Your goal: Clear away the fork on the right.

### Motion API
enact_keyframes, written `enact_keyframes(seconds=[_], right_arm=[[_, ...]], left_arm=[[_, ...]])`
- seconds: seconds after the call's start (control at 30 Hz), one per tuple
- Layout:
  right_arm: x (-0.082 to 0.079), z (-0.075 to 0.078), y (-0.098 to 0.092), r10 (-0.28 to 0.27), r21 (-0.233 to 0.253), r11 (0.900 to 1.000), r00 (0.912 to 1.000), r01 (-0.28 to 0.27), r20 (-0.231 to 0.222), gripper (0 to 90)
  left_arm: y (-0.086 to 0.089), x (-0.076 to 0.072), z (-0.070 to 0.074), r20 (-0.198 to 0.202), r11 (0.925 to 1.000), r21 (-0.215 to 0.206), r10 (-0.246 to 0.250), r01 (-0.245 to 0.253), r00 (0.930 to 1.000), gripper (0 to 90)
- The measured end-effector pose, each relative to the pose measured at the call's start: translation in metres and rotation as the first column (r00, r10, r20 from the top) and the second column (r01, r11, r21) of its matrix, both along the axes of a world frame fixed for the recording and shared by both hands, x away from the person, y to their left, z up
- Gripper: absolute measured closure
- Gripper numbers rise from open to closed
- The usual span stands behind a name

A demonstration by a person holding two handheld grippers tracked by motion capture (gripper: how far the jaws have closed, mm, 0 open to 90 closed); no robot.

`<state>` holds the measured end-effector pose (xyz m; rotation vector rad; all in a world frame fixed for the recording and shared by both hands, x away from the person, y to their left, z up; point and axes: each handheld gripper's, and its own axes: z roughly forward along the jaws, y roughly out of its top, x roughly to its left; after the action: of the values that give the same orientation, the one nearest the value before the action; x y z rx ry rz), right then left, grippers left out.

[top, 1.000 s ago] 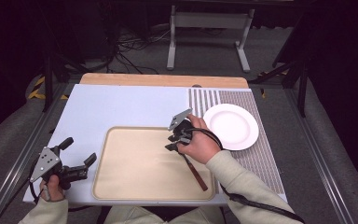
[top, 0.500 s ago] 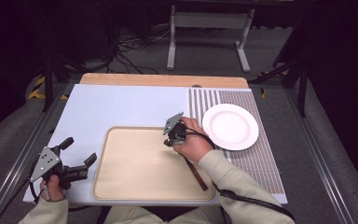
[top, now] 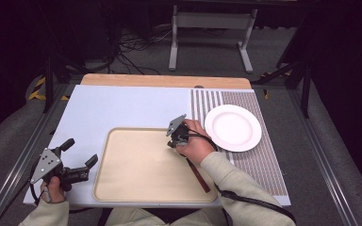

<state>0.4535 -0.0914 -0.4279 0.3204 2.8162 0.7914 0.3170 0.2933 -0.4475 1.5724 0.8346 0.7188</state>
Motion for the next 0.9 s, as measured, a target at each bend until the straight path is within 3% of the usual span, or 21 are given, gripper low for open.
enact_keyframes(seconds=[0.9], right_arm=[[0.010,-0.002,-0.023,-0.095,-0.052,0.994,0.9952,0.096,0.021,90.0]], left_arm=[[0.000,0.000,0.000,-0.001,1.0000,-0.001,0.001,-0.001,1.0000,0.0]])
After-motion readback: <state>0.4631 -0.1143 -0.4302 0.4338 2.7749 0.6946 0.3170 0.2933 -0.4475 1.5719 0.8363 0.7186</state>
